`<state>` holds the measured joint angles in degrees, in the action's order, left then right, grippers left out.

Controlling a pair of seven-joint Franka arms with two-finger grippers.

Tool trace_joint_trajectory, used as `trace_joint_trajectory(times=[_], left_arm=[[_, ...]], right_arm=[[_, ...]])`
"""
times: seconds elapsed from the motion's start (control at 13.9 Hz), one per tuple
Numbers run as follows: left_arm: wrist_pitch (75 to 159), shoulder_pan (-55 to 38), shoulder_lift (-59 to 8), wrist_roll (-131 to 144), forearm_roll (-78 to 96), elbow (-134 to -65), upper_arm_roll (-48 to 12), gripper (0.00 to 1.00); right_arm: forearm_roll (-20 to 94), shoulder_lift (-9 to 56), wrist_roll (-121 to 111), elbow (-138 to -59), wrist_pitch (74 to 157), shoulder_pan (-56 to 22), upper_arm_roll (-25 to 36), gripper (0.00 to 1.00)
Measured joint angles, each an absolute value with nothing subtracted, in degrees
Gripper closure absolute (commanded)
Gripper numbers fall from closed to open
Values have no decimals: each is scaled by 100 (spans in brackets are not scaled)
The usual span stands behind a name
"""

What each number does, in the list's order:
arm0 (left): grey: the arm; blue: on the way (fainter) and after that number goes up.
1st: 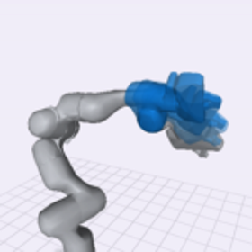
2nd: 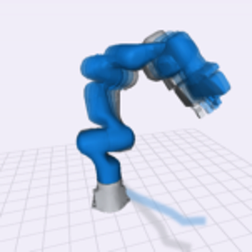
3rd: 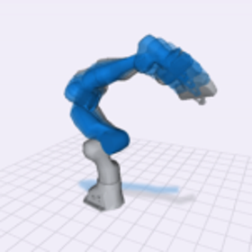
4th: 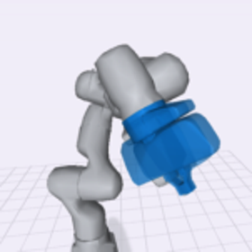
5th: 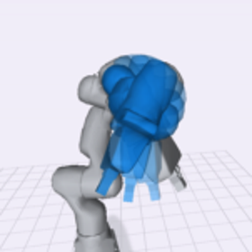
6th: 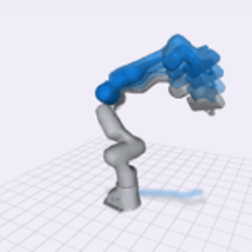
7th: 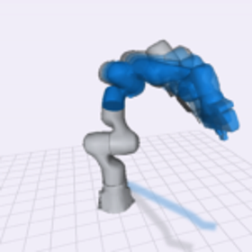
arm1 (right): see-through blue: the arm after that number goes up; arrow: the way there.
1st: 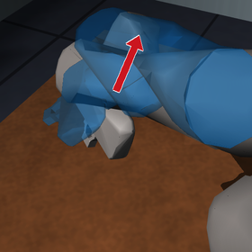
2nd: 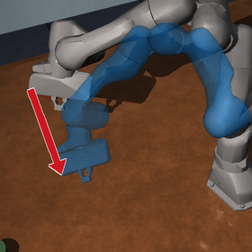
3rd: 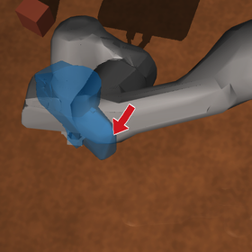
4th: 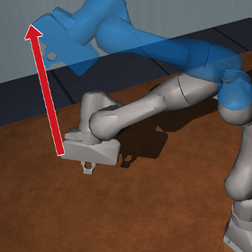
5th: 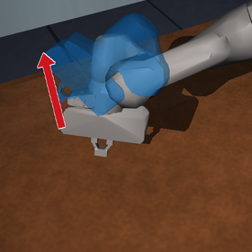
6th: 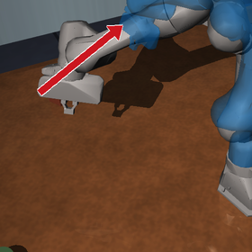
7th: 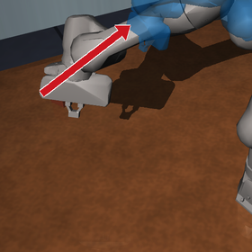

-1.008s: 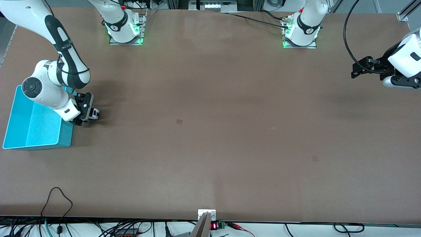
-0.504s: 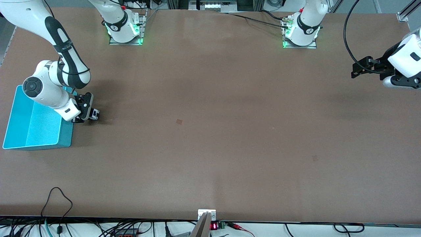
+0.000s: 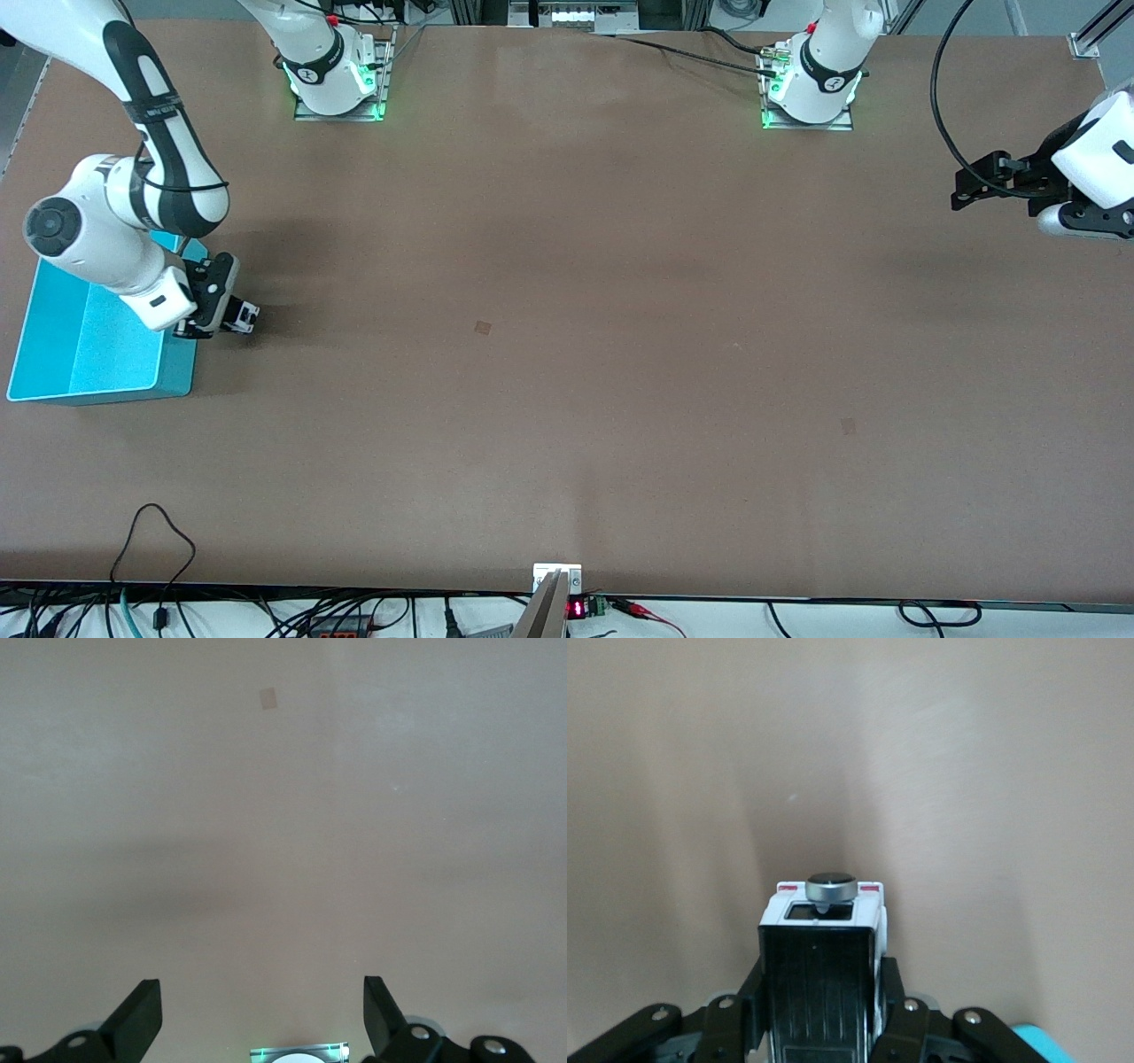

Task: Wind and store white jeep toy
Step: 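Lift the jeep with the right gripper and lower it into the bin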

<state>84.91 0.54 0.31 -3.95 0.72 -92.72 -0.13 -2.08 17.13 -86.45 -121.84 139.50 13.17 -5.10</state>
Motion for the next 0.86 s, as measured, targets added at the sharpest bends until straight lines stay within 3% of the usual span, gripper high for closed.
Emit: trace_joint_trajectory(times=[0.36,0.86], left_arm=[[8473,74,31,-398,72,-9272,-30,0],[8465,74,32,-398,72,-9273,-36,0]], right_arm=[[148,1600,-7402,-11236,13002,1324,-488,100],[122,1404,-4451,-11195,12791,1593,26,100]])
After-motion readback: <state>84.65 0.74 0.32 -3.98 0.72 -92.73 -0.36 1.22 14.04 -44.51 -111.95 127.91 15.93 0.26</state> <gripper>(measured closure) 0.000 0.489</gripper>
